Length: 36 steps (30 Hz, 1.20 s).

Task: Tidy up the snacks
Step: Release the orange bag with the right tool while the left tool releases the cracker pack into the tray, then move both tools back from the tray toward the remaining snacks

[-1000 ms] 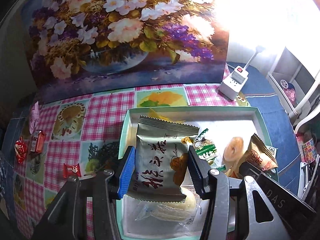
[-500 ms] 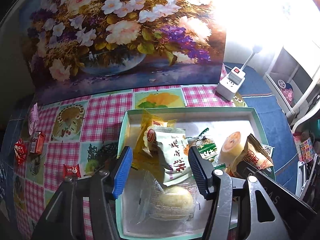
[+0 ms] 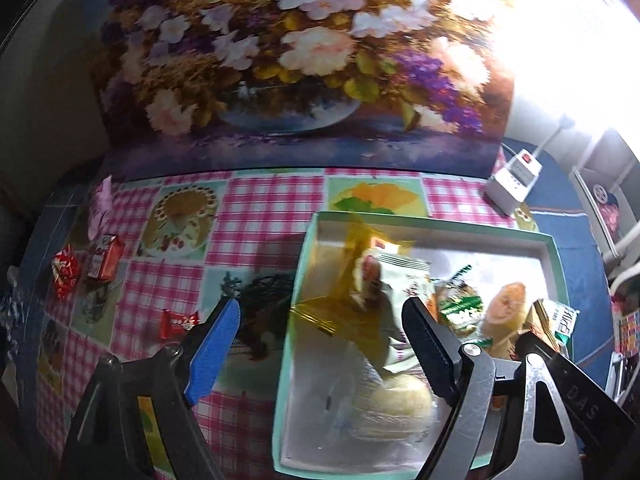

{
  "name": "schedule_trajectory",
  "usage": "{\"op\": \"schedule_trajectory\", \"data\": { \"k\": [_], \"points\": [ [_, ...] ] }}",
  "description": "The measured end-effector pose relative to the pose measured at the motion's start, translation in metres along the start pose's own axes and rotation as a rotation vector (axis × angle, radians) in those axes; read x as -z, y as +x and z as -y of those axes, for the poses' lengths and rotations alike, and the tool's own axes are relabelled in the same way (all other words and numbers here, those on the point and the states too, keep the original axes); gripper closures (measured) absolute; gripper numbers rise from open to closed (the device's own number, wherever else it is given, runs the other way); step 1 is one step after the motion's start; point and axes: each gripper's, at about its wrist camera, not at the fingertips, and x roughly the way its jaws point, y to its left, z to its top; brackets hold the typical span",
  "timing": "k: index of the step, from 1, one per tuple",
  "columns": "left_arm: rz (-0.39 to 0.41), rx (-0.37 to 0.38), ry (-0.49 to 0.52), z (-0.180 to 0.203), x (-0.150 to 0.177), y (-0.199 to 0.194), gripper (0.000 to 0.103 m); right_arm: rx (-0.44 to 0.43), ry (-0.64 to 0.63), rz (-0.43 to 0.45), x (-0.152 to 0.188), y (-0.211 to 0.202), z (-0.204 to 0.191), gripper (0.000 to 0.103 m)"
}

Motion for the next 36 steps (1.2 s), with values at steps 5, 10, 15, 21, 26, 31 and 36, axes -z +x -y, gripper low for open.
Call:
{"op": "schedule_trajectory", "data": {
  "k": [5, 10, 15, 21, 26, 31, 36],
  "points": [
    [0.001, -0.041, -0.027, -0.008, 0.000, 0.002, 0.006, 0.004, -0.002, 0.008, -0.001, -0.001, 0.000, 0.018],
    [0.000, -0.061, -0.057, -0.015, -0.001, 0.003, 0.006, 0.011, 0.005, 0.017, -0.002, -0.002, 0.004, 0.013],
    [0.001, -0.073, -0.076, -0.019, -0.001, 0.004, 0.005, 0.010, 0.008, 0.019, -0.002, -0.002, 0.006, 0.011],
    [0.003, -0.082, -0.105, -0.024, -0.002, 0.003, 0.004, 0.015, 0.008, 0.032, -0.003, -0.004, 0.006, 0.000],
    [-0.005, -0.090, -0.121, -0.028, -0.002, 0.005, 0.002, 0.016, 0.008, 0.032, -0.004, -0.004, 0.007, 0.000],
    [-0.014, -0.095, -0.132, -0.031, -0.001, 0.006, 0.002, 0.018, 0.004, 0.039, -0.003, -0.005, 0.008, 0.000],
    [-0.025, -0.093, -0.140, -0.034, -0.001, 0.007, 0.002, 0.021, 0.013, 0.047, -0.003, -0.007, 0.009, 0.000]
  ]
}}
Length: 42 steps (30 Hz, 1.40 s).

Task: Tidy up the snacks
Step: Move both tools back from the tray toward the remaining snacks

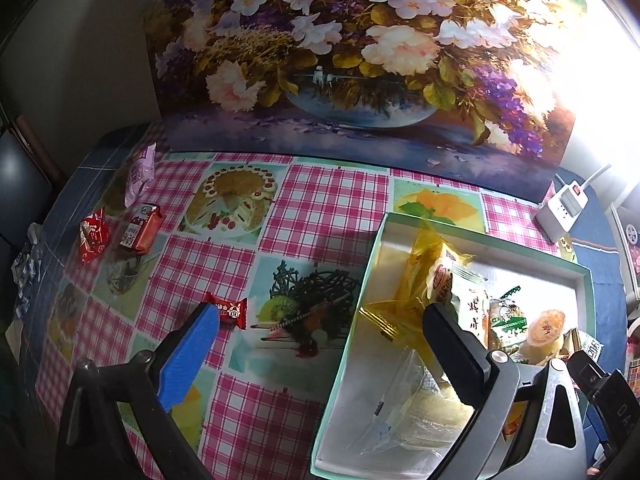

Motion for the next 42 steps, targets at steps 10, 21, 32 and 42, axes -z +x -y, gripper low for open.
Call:
{"op": "schedule_trajectory", "data": {
  "k": [10, 21, 32, 42],
  "points": [
    [-0.028, 0.023, 0.018, -0.004, 0.000, 0.000, 0.002, -0.008, -0.033, -0.005, 0.002, -0.006, -0.010, 0.000],
    [-0.023, -0.044, 0.027, -0.038, -0.003, -0.003, 0.002, -0.012, -0.137, 0.025, 0.012, -0.020, -0.047, 0.000],
    [-0.042, -0.173, -0.042, -0.113, -0.004, 0.003, 0.002, -0.013, -0.290, 0.050, 0.038, -0.028, -0.104, 0.000],
    [-0.058, -0.232, -0.117, -0.177, -0.001, 0.005, 0.002, -0.070, -0.420, 0.023, 0.069, -0.024, -0.159, 0.000]
  ]
}}
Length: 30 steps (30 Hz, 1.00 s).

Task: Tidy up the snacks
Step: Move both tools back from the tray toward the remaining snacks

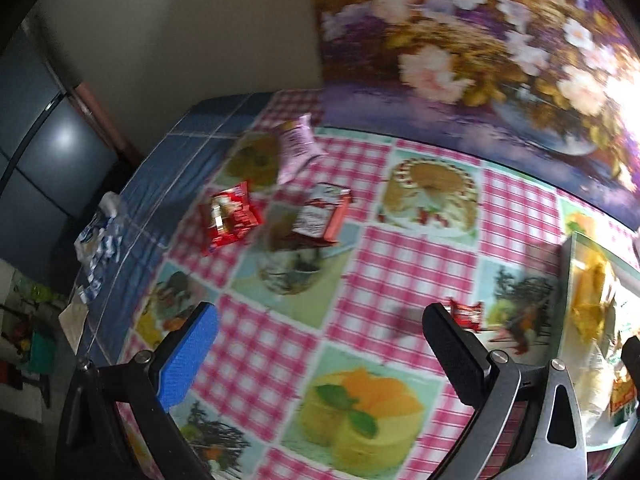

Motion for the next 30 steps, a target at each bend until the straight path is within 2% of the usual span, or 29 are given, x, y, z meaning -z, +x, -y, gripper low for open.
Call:
{"op": "schedule_trajectory", "data": {
  "k": [4, 12, 23, 30],
  "points": [
    [-0.014, -0.018, -0.044, -0.025, 0.001, 0.006, 0.002, -0.037, -0.040, -0.012, 0.005, 0.004, -0.025, 0.000],
    [-0.028, -0.012, -0.090, -0.051, 0.004, 0.012, 0.002, -0.125, -0.104, -0.040, 0.021, 0.016, -0.065, 0.000],
    [-0.079, -0.002, -0.175, -0.086, 0.008, 0.035, 0.002, -0.124, -0.164, -0.052, 0.034, 0.034, -0.092, 0.000],
    [-0.103, 0.015, -0.222, -0.102, 0.006, 0.050, 0.002, -0.168, -0.188, -0.060, 0.037, 0.046, -0.113, 0.000]
  ]
}}
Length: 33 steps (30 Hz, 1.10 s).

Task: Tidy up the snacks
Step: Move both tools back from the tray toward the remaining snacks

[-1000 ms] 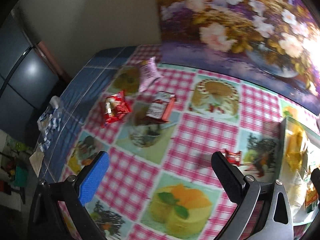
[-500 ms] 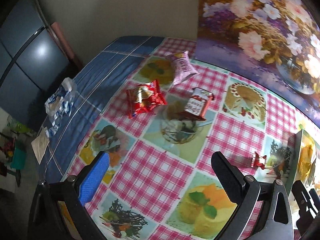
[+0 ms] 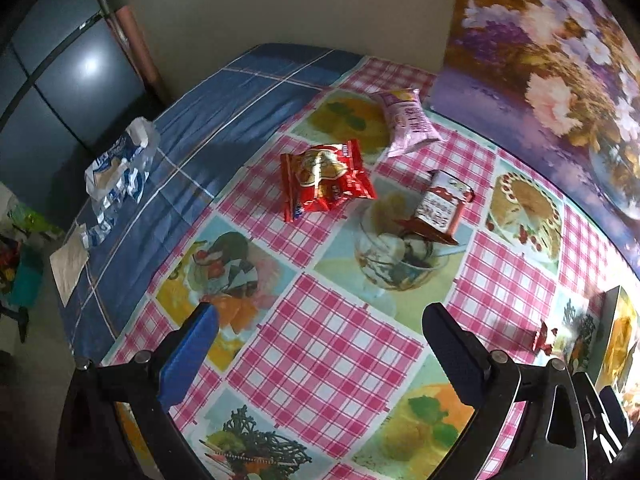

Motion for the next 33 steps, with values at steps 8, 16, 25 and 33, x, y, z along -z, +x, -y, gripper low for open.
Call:
{"op": "schedule_trajectory", "data": {
  "k": [8, 16, 25, 33],
  "points": [
    [-0.020, 0.032, -0.006, -0.004, -0.006, 0.019, 0.002, -0.016, 0.008, -0.012, -0.002, 0.033, -0.009, 0.000],
    [0.016, 0.079, 0.036, 0.002, -0.017, 0.030, 0.002, 0.029, -0.037, 0.008, -0.003, 0.056, -0.017, 0.000],
    [-0.011, 0.225, 0.050, -0.006, -0.032, 0.049, 0.002, 0.007, -0.031, 0.003, -0.002, 0.068, -0.018, 0.009],
    [0.004, 0.243, 0.078, -0.021, -0.062, 0.052, 0.002, 0.001, -0.024, 0.022, -0.004, 0.068, -0.018, 0.024]
  ]
}}
